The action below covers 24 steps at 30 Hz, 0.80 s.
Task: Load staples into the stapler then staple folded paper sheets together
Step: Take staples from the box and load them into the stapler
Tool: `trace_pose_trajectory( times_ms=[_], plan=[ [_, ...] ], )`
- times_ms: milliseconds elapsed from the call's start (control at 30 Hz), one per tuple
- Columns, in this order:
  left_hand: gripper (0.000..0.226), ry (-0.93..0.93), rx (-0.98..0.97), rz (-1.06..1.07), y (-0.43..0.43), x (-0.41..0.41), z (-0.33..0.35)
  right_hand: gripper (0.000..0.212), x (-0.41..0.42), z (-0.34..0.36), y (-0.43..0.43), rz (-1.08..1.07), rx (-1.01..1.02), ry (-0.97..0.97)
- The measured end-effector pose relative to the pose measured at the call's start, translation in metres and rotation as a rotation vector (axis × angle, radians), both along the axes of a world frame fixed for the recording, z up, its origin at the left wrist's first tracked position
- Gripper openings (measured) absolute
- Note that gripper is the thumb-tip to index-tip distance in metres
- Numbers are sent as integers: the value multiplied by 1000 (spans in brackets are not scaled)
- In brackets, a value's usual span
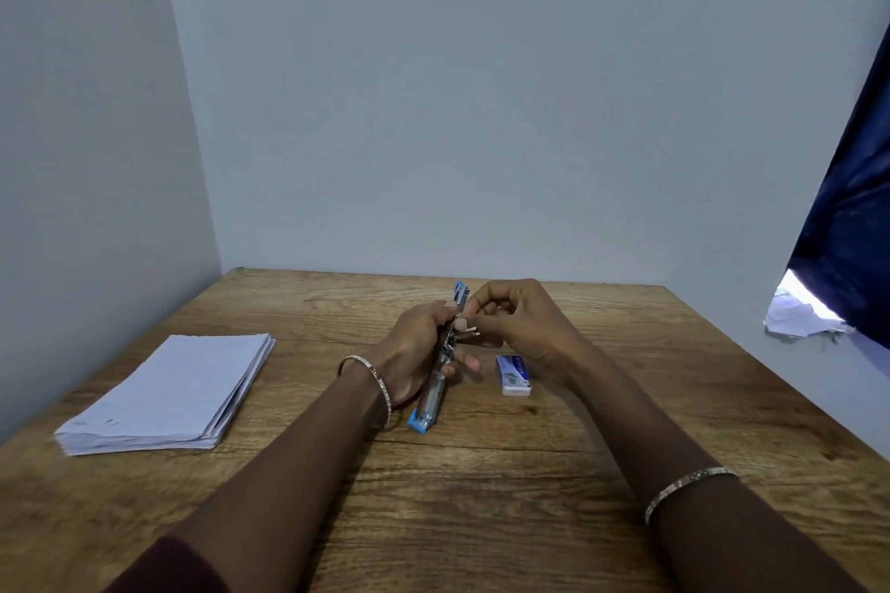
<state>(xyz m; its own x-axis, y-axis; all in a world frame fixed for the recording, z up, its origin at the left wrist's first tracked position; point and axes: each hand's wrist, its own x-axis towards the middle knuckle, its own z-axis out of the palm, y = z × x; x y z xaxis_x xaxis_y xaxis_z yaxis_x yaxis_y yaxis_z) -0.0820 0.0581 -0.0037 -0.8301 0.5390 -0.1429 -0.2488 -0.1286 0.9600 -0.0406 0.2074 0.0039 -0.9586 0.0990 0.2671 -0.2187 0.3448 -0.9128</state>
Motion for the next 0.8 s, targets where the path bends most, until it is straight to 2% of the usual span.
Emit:
trace_pose_trajectory(
  times_ms=[233, 467, 533, 667, 800],
  plan=[
    [27, -84, 70, 66, 0, -6, -3, 7, 2, -2, -7, -39, 55, 96],
    [31, -106, 74, 23, -2, -11, -1, 7, 2, 7, 11, -242, 92, 166],
    [31, -110, 73, 24, -2, -12, -1, 8, 6, 8, 18, -293, 172, 152],
    [33, -128, 69, 10, 0, -13, -3, 12, 15, 11, 29, -321, 517, 78],
    [31, -141, 77, -9, 1, -14, -3, 24, 27, 10, 44, -324, 652, 34]
  ],
)
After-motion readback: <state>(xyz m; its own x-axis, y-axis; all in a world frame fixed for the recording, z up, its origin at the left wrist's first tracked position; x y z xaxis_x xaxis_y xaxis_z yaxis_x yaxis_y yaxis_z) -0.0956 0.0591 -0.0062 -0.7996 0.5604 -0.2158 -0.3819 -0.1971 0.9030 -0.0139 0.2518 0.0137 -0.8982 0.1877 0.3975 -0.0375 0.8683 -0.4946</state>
